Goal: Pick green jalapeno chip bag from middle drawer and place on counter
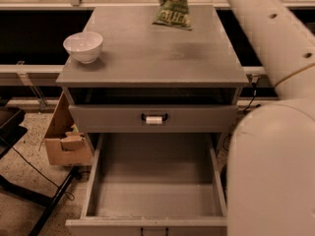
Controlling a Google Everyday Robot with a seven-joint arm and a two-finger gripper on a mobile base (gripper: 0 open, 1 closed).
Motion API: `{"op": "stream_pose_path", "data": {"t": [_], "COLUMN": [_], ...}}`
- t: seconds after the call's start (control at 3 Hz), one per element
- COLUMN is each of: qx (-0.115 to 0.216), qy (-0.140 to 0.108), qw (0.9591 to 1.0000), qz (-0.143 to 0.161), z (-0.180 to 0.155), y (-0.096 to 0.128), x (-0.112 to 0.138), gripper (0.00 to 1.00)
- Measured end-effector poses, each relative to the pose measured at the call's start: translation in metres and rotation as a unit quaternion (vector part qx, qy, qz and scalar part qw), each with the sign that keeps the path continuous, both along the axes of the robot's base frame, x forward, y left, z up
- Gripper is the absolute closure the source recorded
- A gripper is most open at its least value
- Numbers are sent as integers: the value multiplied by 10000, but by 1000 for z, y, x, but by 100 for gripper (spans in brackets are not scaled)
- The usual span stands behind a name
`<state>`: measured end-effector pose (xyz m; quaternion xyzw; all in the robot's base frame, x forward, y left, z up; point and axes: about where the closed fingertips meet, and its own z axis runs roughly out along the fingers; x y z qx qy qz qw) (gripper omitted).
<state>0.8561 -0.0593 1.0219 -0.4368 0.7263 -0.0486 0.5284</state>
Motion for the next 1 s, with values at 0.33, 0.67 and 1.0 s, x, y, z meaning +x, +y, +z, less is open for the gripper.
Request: {"op": "stream_pose_path", "data": {"t": [0.33, 0.67, 1.0], "qx": [60, 60, 60], "qy": [-28, -28, -27], "qw": [10000, 10000, 10000], "qz": [30, 30, 30], "z": [-2, -2, -2], "y": [9, 9, 9], "x": [10, 10, 10], "gripper": [87, 63, 40]}}
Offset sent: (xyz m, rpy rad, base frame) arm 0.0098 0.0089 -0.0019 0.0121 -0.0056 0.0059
